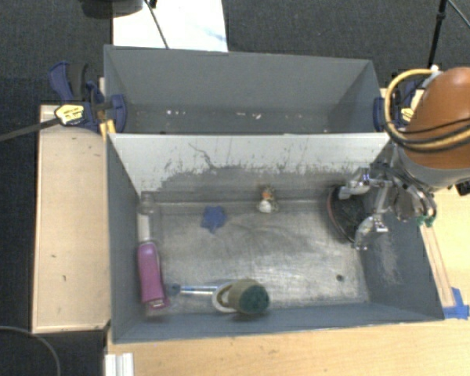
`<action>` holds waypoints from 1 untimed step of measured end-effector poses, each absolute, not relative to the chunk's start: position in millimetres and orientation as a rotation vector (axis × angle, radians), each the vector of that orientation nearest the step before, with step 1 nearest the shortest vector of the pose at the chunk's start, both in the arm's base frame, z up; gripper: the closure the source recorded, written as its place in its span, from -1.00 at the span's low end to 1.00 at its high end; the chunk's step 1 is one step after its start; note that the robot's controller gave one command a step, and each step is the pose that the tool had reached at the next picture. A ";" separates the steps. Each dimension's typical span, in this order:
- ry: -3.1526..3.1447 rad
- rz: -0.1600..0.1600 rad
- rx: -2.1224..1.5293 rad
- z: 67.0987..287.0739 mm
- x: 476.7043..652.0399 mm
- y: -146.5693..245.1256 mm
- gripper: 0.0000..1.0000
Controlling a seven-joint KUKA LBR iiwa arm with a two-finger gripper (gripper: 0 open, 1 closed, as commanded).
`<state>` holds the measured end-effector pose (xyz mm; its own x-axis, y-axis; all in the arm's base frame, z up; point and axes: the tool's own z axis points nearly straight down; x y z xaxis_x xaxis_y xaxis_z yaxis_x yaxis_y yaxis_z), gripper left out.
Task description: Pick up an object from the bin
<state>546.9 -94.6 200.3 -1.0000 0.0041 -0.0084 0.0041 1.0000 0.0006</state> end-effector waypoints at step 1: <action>3.133 -0.002 0.100 177.8 589.1 -135.8 -1.00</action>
Offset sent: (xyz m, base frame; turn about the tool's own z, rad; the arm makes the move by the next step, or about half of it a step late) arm 0.0398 -0.0391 -0.0221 0.0552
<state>589.1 -135.8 177.8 -0.9980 0.0636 -0.0066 0.0636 0.9980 -0.0014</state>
